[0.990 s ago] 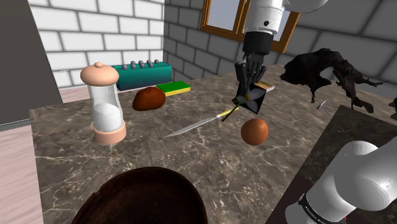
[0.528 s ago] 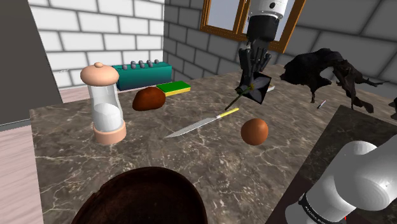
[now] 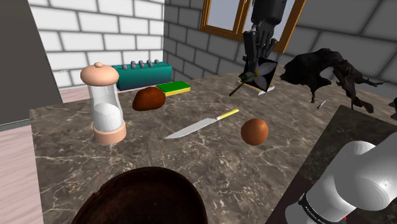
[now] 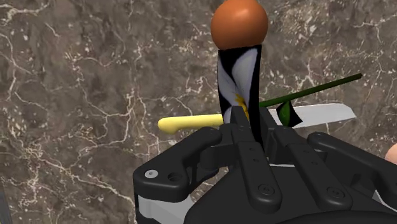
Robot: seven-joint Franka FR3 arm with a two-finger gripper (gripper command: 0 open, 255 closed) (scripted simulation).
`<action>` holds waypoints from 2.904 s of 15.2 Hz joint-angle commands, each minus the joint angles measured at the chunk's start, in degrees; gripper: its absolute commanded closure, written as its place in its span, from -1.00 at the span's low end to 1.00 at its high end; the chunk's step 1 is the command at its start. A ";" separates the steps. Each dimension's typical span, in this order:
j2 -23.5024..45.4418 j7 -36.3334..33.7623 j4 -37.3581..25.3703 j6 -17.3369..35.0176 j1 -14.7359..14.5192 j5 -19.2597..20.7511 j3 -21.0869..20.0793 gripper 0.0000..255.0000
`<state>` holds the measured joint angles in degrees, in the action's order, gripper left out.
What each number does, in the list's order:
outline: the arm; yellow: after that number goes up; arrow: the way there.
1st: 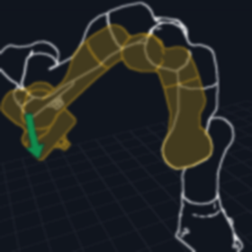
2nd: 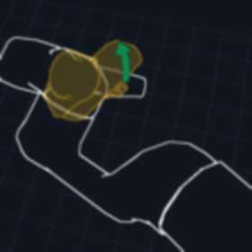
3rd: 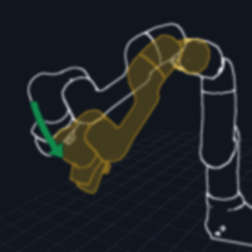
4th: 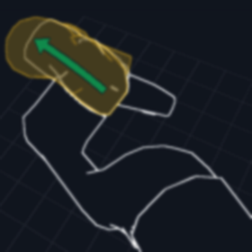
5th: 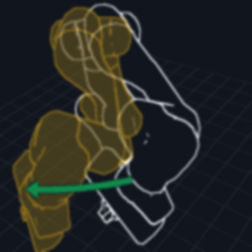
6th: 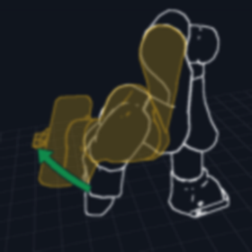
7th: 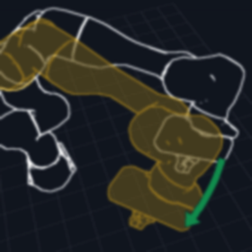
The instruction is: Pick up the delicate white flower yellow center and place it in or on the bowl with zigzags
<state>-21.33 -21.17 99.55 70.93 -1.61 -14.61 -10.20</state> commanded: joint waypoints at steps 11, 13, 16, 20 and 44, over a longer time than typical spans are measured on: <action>4.59 -17.69 -7.75 1.21 -4.73 -4.49 -11.74 1.00; 6.34 -21.10 -9.89 1.69 -5.60 -4.66 -14.13 1.00; 9.66 -26.47 -13.71 2.41 -7.02 -4.27 -17.89 1.00; 15.64 -34.24 -20.17 3.24 -9.56 -2.07 -23.25 1.00; 21.38 -42.30 -12.77 17.57 -15.15 1.79 -29.55 1.00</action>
<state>0.35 -63.76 85.72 87.69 -16.82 -12.62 -39.81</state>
